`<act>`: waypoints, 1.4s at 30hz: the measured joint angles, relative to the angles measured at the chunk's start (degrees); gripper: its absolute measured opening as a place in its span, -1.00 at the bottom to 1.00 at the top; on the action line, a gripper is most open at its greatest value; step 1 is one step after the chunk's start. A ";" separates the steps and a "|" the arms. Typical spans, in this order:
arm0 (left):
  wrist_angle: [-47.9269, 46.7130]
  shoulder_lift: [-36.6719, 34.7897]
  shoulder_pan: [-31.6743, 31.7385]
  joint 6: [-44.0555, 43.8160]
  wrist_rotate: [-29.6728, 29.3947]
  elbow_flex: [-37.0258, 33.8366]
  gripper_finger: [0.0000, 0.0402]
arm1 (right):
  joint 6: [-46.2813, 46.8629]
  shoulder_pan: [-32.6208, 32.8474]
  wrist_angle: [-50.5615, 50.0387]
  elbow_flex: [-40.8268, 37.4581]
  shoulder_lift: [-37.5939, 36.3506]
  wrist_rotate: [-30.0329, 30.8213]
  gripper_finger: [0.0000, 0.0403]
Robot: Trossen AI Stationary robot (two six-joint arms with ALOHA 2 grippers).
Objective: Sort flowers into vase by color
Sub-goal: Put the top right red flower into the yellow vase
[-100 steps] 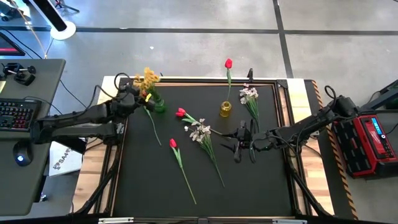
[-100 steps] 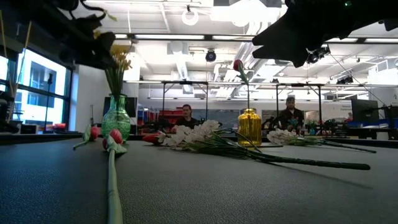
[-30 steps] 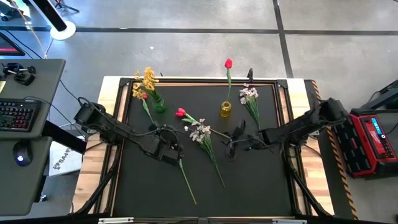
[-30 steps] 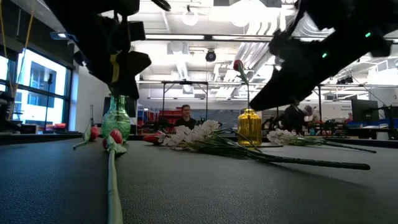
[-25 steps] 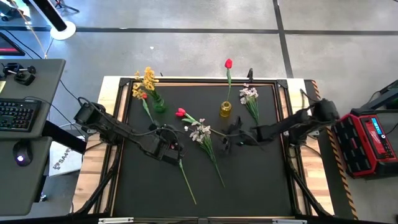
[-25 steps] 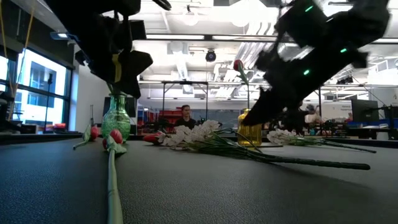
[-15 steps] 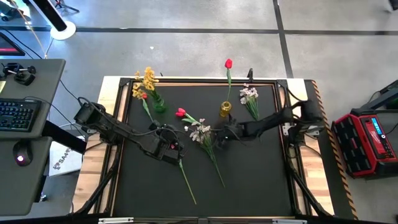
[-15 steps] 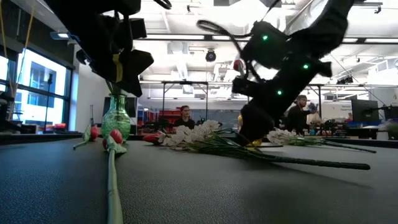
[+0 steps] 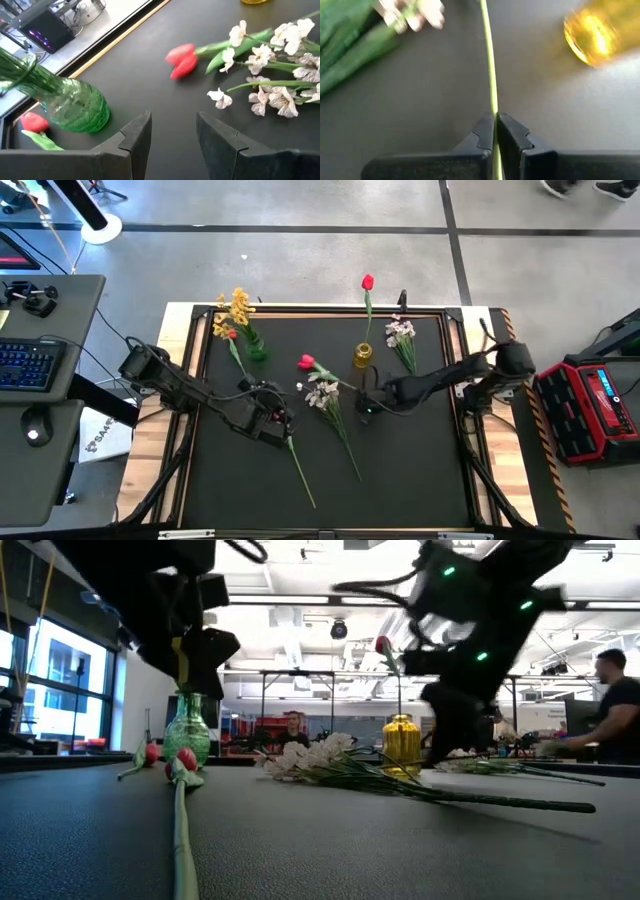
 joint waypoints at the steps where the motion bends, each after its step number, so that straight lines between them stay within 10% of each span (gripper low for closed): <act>1: -0.14 0.00 -0.10 -0.83 0.03 -0.52 -0.29 | 3.53 1.28 -2.98 0.00 -1.28 0.74 -0.98; 8: 0.18 0.00 -0.75 -5.18 -0.38 -3.17 -0.29 | 28.82 12.86 -15.89 0.00 -8.05 -1.58 -0.98; 19: 7.07 0.02 -1.20 -0.24 -1.54 -3.74 -0.29 | 39.40 23.40 -16.02 0.00 -6.90 -12.35 -0.73; 29: 9.17 0.02 -1.55 2.35 -2.90 -3.72 -0.29 | 27.07 17.20 -6.86 -0.04 -6.92 -2.15 -0.07; 42: 9.73 0.02 -1.84 2.18 -2.93 -3.70 -0.29 | 12.45 5.08 5.31 -0.85 1.91 -4.81 -0.31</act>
